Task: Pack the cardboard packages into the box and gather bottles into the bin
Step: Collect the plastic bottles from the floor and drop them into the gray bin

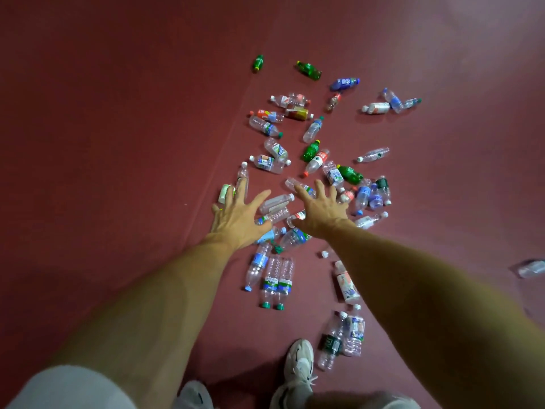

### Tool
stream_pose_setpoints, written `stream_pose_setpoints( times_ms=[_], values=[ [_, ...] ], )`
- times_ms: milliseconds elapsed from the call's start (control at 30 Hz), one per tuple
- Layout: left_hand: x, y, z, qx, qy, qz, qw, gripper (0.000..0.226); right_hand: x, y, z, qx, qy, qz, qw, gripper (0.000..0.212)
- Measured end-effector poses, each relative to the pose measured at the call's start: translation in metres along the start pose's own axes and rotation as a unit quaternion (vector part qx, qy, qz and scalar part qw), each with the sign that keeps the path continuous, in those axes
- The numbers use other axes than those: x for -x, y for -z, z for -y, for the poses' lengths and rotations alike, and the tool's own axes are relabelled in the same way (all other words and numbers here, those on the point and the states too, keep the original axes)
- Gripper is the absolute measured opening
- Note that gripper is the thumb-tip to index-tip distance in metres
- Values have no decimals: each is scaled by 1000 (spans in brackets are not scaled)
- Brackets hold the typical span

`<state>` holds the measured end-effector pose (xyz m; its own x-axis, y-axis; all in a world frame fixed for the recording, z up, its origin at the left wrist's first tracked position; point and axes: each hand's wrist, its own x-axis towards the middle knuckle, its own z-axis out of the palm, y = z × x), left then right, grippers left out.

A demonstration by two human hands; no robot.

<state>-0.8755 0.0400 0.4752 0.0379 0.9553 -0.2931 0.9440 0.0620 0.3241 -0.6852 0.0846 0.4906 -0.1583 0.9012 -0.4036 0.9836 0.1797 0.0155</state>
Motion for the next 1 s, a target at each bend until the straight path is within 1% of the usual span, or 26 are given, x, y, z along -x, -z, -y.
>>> stream_pose_setpoints(
  times_ms=[133,267,400,533,633,733,900,1000],
  values=[
    [-31,-91,41,-22,3,10,1000,76,-45,-95,6,-17,4,2,1000,86],
    [-60,-196,82,-15,6,25,1000,78,-84,-209,7,-45,6,-3,999,86],
    [-83,-306,117,-5,10,39,999,80,-114,-325,5,-35,3,11,999,88],
    [-95,-393,144,-5,14,64,998,84,-139,-411,5,-46,-4,22,999,90],
    [-99,-438,155,1,12,69,998,84,-149,-454,6,-48,-5,33,998,91],
    [-98,-465,164,28,6,60,998,81,-158,-482,5,-31,4,39,999,91],
    [-91,-493,174,32,2,63,997,85,-170,-498,9,-30,39,34,998,93],
    [-95,-502,175,36,5,66,997,86,-174,-507,6,-32,40,43,998,96]
  ],
)
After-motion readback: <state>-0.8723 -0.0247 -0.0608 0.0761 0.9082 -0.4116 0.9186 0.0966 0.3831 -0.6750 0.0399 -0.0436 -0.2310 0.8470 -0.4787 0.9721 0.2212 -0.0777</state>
